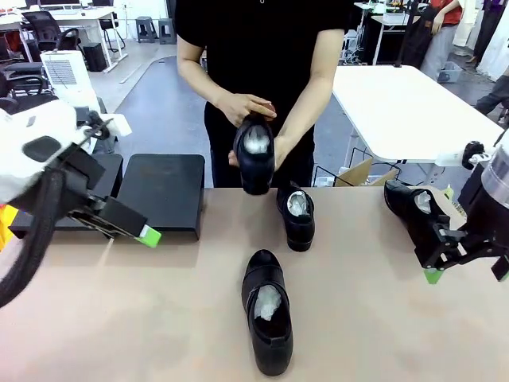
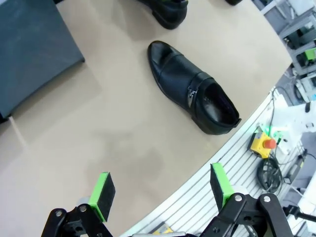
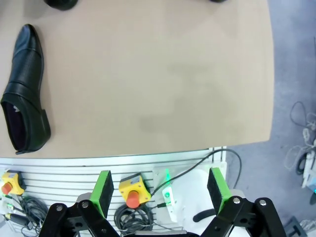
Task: Organize the shoes by placing them on the stand.
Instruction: Place the Shoe from the middle of the table onto the Shoes Stand.
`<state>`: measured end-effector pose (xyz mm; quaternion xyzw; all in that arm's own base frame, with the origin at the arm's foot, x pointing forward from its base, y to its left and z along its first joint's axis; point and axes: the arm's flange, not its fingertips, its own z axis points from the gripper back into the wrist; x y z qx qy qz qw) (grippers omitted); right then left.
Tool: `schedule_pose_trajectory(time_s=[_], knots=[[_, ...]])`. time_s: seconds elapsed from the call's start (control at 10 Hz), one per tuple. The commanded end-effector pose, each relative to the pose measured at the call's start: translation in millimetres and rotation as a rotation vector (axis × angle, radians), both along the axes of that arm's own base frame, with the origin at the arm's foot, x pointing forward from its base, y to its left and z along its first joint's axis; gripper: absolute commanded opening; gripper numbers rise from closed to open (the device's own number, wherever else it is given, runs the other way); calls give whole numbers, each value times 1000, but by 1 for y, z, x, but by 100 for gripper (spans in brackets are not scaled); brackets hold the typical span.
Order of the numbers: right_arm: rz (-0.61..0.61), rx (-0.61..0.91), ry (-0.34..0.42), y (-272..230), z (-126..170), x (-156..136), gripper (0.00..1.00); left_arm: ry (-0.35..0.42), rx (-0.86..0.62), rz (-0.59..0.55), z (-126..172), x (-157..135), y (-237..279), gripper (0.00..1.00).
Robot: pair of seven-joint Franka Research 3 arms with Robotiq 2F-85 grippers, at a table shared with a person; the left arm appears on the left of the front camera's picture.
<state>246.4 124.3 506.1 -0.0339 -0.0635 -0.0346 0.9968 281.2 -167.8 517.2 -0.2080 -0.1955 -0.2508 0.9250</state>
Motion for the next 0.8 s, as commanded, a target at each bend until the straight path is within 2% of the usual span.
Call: schedule_pose_trajectory(time_s=[0.0, 0.2, 0.7], knots=[[-9, 12, -2, -1, 1, 1, 100, 53, 31, 159, -23, -31, -52, 100], [-9, 12, -2, -1, 1, 1, 100, 61, 37, 104, -37, -30, -86, 100], [-9, 12, -2, -1, 1, 1, 100, 109, 36, 145, -37, -23, -67, 100]])
